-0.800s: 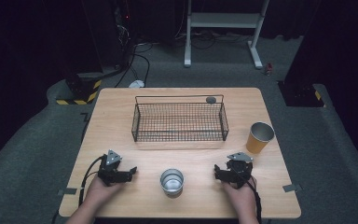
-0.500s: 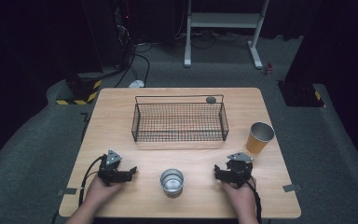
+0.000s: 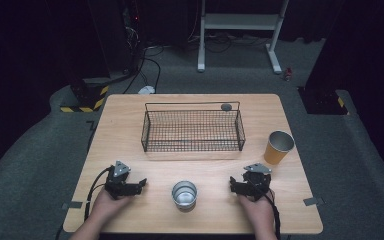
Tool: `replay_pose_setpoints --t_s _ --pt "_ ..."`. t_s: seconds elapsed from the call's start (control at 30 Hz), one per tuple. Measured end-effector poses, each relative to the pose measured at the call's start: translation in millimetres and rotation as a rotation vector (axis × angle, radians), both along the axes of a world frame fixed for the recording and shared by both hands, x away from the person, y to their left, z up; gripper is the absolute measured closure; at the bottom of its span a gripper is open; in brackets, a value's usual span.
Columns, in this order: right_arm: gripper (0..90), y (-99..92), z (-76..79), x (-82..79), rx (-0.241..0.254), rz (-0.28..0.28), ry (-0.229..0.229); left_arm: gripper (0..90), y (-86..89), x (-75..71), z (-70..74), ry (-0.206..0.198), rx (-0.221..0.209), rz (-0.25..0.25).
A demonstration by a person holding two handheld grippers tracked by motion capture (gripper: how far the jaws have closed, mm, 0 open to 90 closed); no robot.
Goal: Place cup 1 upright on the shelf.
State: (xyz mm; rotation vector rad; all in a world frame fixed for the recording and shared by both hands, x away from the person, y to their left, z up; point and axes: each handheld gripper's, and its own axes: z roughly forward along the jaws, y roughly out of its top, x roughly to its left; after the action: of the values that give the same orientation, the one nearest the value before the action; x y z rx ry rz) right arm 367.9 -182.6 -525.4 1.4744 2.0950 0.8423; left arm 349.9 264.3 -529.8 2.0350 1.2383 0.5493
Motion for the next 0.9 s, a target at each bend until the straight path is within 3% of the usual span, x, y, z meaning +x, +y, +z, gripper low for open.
replay_pose_setpoints --t_s 0.9 --pt "10.0 1.8 3.0 -2.1 -0.033 0.007 -0.034 12.9 0.0 0.0 0.0 0.001 0.0 0.0"
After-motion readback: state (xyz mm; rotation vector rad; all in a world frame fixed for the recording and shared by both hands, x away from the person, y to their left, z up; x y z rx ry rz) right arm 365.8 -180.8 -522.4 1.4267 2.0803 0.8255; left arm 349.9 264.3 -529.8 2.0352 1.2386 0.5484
